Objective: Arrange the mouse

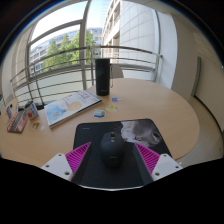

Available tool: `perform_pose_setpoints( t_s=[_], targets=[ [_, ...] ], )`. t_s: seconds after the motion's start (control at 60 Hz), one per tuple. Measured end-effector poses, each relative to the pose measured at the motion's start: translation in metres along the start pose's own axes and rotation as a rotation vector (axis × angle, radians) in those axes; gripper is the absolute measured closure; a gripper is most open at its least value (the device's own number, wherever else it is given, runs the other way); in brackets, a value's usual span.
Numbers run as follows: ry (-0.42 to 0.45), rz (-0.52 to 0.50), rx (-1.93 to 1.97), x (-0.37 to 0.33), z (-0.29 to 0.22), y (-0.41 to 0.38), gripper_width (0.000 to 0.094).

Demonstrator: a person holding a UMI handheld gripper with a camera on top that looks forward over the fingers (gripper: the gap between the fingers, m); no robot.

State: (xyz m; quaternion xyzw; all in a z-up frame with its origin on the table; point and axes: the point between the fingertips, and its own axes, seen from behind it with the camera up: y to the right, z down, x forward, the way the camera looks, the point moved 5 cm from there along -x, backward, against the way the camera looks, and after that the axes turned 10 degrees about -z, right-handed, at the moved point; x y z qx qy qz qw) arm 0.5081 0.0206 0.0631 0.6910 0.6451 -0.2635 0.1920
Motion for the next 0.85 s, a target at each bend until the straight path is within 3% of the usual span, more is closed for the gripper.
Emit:
perform_pose_setpoints(
  t_s=[0.433,0.633,0.85],
  targets=[
    [0.122,0.090,-0.092,-0.249,-0.006,-0.064,0.0093],
    [0.131,0.075,-0.083,-0.318,0.022,-0.088,0.0091],
    [0.138,0.086,-0.087,-0.348,0.033,-0.094,0.0093]
  ],
)
